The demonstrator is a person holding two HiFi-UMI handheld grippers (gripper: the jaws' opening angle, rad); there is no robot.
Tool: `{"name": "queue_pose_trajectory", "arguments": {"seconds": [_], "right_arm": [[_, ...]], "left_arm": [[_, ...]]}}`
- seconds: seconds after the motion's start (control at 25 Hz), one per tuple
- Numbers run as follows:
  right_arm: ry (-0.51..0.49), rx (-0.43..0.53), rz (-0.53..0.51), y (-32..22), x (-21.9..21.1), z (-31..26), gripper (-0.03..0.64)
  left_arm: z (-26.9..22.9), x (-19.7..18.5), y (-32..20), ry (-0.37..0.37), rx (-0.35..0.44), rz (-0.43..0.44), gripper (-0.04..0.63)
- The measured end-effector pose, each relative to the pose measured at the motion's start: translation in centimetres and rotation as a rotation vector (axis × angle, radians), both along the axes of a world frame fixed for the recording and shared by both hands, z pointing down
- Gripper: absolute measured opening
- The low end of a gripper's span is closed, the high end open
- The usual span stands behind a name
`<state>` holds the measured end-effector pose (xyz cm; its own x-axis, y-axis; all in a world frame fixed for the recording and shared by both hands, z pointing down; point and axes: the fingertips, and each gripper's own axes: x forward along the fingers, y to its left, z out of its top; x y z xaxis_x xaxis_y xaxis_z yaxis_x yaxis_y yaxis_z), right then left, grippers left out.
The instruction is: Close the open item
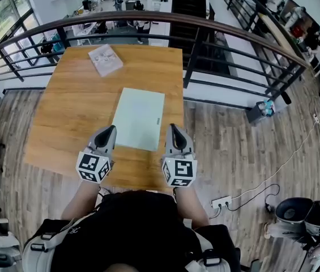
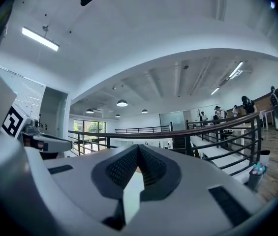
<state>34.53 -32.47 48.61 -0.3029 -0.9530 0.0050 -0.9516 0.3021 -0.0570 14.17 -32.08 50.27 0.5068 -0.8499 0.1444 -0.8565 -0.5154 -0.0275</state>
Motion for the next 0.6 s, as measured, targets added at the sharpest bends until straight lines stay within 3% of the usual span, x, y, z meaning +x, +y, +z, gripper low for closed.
{"name": "queue_pose_trajectory", "arguments": {"seconds": [0.6], "right_arm": [[0.011, -0.003, -0.027, 0.2, -0.6, 0.3, 0.005]], "left_arm": [[0.4, -1.8, 1.3, 0.027, -0.027, -0.052, 0.002]]}}
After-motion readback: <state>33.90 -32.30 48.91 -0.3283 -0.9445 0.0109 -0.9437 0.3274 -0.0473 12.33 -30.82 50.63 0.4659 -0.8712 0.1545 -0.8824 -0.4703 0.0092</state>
